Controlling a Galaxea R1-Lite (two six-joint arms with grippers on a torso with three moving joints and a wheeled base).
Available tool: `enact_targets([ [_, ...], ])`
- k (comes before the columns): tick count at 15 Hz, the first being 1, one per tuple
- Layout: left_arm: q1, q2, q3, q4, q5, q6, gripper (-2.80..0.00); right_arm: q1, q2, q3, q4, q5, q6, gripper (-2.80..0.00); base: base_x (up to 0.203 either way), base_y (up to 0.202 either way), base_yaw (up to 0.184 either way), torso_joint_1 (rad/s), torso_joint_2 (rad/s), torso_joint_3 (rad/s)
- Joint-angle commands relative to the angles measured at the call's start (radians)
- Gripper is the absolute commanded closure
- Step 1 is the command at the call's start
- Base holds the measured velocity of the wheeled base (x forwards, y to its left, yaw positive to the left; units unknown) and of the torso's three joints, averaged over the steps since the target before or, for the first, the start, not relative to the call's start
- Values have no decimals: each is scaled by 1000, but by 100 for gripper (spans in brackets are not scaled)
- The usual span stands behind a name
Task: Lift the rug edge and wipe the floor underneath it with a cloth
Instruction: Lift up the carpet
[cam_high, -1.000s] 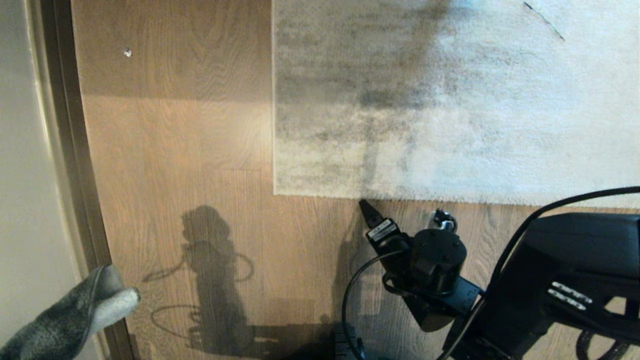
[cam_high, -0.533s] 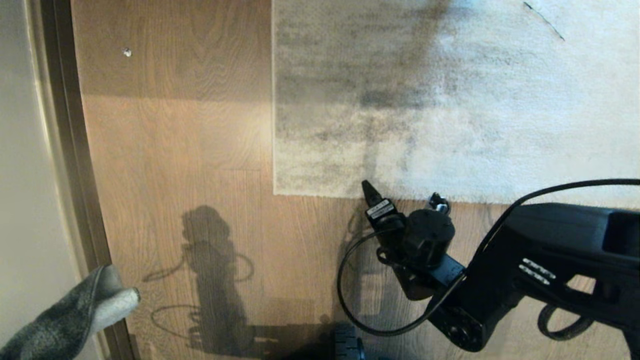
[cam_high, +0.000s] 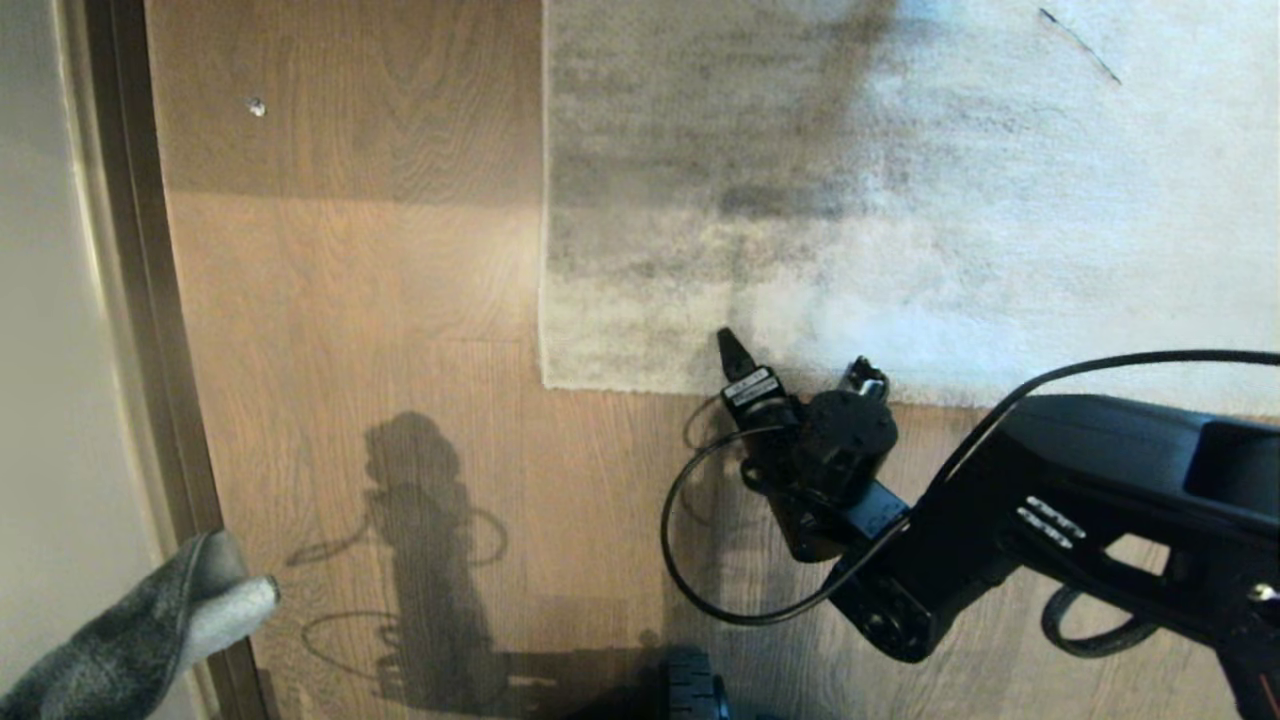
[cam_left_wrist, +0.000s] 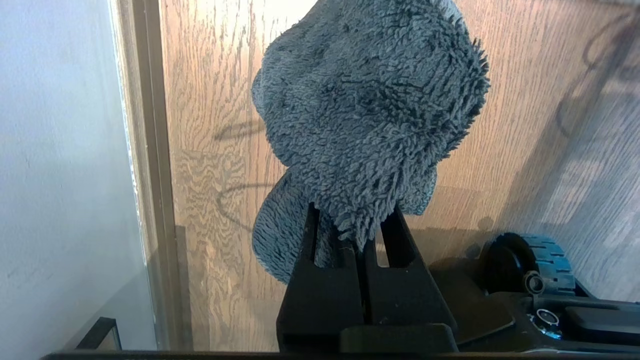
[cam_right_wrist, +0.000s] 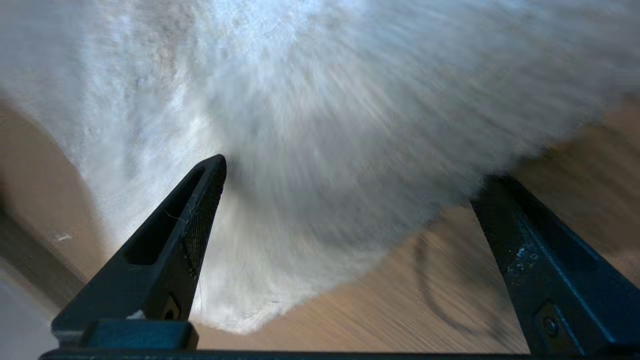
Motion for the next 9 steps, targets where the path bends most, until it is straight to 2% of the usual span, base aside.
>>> enact_targets([
  [1,0,0,0,0,1,-1,0,3,0,-18,-43,0,-3,-280,0,0,0,0,0,0],
  [9,0,0,0,0,1,-1,0,59,-114,-14,-38,14,-63,-280,0,0,0,0,0,0],
])
